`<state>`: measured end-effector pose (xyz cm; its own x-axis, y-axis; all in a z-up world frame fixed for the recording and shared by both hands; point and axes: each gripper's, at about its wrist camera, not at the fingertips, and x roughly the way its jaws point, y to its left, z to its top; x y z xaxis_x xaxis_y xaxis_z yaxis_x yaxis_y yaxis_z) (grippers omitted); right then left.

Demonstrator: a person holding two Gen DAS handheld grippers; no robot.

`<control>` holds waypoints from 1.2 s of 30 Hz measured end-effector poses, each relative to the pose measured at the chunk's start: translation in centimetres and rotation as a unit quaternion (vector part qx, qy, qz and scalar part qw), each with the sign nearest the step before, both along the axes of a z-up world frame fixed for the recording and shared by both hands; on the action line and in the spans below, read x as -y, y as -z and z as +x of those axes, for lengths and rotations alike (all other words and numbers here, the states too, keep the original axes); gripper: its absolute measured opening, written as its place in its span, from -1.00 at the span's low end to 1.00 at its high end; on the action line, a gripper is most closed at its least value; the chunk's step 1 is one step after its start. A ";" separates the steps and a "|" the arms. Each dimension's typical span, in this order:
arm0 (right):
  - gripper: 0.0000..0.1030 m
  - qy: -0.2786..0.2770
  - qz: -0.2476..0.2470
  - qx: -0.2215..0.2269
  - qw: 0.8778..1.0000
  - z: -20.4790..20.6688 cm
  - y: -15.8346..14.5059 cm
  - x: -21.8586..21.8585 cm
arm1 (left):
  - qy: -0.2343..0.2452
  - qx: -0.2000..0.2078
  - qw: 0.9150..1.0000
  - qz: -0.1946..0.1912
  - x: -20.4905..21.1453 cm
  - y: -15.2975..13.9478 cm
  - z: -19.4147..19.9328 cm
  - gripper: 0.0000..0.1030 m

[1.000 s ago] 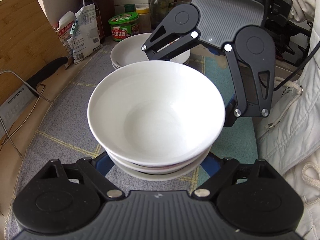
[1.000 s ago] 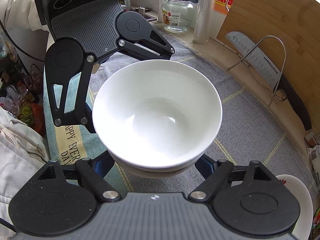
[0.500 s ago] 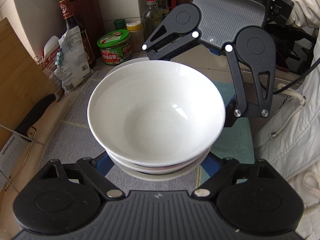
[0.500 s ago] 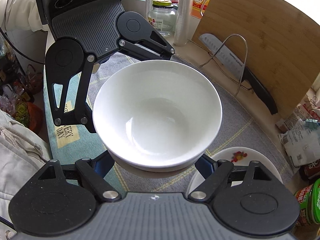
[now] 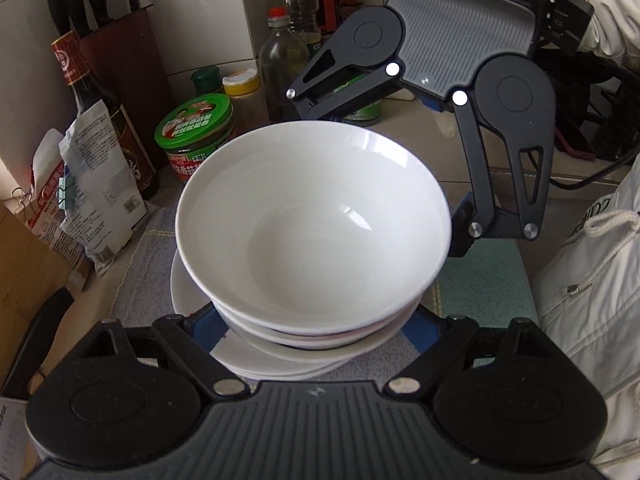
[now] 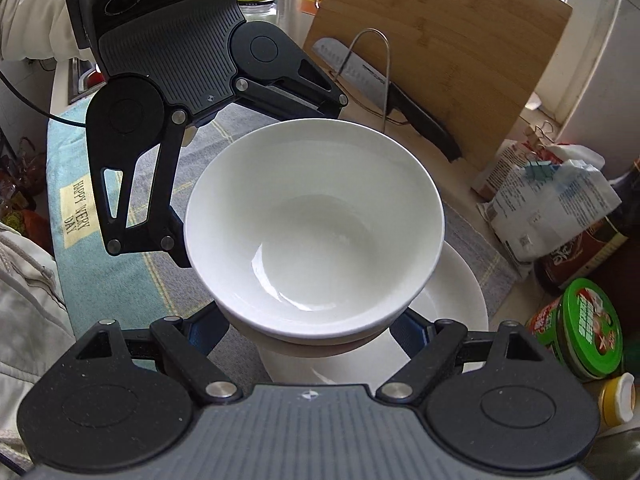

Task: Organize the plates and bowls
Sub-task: 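Lift the bowl stack with the right tool and carry it over the plate stack, then lower the bowl stack onto the plates and open the right tool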

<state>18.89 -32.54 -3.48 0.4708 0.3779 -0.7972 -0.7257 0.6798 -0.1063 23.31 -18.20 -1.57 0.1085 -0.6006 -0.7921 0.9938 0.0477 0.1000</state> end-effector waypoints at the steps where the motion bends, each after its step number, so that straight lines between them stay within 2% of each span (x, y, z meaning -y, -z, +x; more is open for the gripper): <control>1: 0.74 0.003 -0.001 -0.001 1.000 0.1 0.2 0.4 | 0.002 0.000 1.000 0.001 0.3 0.2 0.2 0.74; 16: 0.74 0.025 -0.014 -0.008 1.000 2.3 2.0 2.1 | 0.002 0.001 1.000 0.006 3.2 1.9 2.9 0.73; 36: 0.74 0.032 -0.019 -0.008 0.999 3.3 2.8 2.5 | -0.013 -0.017 1.000 0.003 3.7 2.6 4.0 0.74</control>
